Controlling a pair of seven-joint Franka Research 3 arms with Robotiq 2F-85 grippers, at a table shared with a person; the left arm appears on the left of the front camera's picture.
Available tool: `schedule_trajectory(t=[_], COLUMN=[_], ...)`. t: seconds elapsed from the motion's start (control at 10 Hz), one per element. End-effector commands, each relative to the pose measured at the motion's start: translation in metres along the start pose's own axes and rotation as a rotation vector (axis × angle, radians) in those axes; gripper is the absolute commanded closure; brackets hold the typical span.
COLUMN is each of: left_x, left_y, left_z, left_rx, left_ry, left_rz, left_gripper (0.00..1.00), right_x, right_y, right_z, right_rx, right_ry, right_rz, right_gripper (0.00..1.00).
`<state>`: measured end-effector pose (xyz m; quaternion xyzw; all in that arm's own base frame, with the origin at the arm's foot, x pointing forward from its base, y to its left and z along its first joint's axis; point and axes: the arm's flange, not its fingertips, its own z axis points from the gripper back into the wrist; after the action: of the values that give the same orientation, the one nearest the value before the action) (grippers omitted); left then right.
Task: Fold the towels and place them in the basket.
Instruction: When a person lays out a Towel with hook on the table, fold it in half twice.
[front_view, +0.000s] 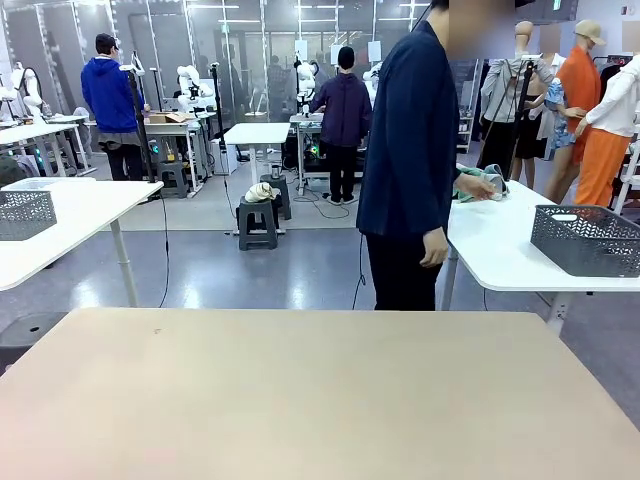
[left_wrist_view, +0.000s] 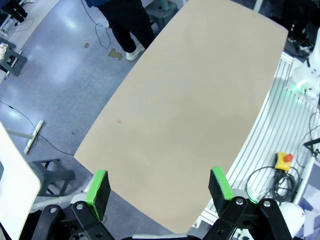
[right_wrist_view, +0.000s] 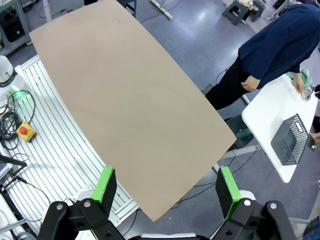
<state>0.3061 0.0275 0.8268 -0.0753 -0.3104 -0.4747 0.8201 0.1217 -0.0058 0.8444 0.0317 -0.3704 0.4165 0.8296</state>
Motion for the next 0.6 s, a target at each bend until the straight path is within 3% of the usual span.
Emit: schedule_trajectory(t=[0.0, 0.5], left_x=[0.0009, 0.0009], left_y=[-0.0012, -0.0012], left_z=[0.0003, 0.0003], left_rx=[-0.009, -0.009], left_ry=[-0.01, -0.01], left_rz=[-0.012, -0.012], left_gripper=[0.0, 0.0], right_x=[-0.0016, -0.0016], right_y=[0.0028, 0.0028], right_z=[0.0044, 0.0044], right_rx=[0.001, 0.001], right_ry=[-0.011, -0.011], right_rz=[0.006, 0.006], right_gripper=[0.0, 0.0])
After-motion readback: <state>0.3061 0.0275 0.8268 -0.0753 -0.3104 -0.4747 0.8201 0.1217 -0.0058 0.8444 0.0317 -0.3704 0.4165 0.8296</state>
